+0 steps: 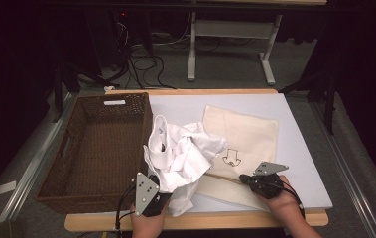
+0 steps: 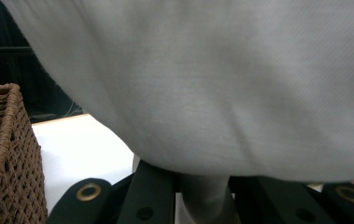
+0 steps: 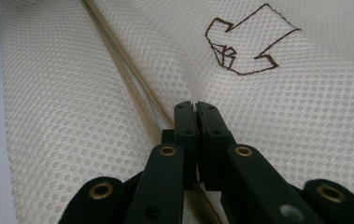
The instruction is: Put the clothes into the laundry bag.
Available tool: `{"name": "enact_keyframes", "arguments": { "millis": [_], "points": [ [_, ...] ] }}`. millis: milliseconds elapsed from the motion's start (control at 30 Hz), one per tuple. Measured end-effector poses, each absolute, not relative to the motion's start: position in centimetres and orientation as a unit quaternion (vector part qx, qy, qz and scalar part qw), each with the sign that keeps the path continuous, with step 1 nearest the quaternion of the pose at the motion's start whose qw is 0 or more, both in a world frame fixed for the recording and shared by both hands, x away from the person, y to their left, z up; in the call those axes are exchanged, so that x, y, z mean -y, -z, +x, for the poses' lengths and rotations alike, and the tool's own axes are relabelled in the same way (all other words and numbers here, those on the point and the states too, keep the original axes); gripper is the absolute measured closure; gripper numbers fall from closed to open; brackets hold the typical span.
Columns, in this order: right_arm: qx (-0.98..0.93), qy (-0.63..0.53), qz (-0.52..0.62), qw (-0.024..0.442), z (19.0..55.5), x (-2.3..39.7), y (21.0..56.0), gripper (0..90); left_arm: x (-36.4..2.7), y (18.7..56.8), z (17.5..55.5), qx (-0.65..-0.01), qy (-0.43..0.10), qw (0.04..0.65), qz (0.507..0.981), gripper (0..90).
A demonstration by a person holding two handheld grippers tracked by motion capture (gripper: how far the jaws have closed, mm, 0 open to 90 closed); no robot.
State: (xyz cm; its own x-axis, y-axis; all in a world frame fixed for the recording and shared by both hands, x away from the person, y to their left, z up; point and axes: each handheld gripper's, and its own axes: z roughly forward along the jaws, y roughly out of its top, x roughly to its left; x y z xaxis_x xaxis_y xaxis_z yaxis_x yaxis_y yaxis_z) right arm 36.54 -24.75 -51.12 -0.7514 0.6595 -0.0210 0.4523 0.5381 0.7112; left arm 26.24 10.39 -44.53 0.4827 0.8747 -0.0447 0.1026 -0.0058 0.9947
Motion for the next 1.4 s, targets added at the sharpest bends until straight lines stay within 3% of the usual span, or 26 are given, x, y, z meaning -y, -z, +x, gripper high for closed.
{"name": "enact_keyframes", "arguments": {
  "millis": [1400],
  "points": [
    [-0.795,-0.476,0.336,0.169,37.1,24.7,46.4,90.0,-8.8,44.0,24.7,-0.359,-0.321,0.598,0.641,80.9]
  ]
}}
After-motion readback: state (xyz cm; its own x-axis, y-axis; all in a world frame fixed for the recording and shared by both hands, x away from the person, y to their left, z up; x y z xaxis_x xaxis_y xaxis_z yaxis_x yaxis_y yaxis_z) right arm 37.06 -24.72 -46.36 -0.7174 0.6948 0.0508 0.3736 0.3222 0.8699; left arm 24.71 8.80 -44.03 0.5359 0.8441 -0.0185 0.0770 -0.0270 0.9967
